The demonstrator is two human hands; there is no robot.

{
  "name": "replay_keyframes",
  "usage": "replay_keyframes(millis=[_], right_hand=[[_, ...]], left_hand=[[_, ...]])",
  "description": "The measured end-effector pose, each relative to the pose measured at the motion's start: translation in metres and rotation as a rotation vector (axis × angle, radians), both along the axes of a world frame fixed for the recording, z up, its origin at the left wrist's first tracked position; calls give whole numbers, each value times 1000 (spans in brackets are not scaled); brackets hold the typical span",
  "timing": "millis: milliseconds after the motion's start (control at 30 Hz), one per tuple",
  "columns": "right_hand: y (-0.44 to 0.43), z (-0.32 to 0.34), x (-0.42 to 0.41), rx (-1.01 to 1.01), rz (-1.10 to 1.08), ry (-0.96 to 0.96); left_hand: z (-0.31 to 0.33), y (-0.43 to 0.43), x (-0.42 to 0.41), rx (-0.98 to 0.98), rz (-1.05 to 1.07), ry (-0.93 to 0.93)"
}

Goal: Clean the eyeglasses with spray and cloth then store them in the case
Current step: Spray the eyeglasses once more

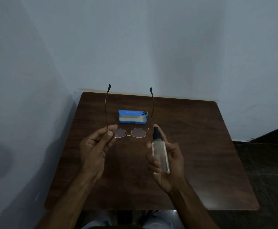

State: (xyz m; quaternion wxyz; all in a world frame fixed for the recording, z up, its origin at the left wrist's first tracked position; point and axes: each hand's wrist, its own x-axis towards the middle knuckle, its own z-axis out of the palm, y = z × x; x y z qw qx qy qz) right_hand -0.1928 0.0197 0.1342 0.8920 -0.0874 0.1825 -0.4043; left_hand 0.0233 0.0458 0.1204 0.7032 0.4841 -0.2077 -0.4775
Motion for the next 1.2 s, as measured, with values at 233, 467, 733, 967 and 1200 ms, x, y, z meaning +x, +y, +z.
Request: replay_keyframes(millis=[233, 467, 733, 967, 1200], right_hand=[[-7, 3, 4, -421, -61, 806], [-5, 25, 6, -195, -33, 325], [1, 28, 6, 58, -62, 32], [-9, 19, 12, 22, -107, 256], [-6, 12, 11, 88, -76, 153]], left_hand=[[-4, -4, 0, -13, 8, -17], [-4, -7, -1, -12, 4, -15], [-3, -7, 0, -17, 11, -19], [-3, -7, 1, -14, 12, -30], [0, -6, -4, -22, 21, 2]])
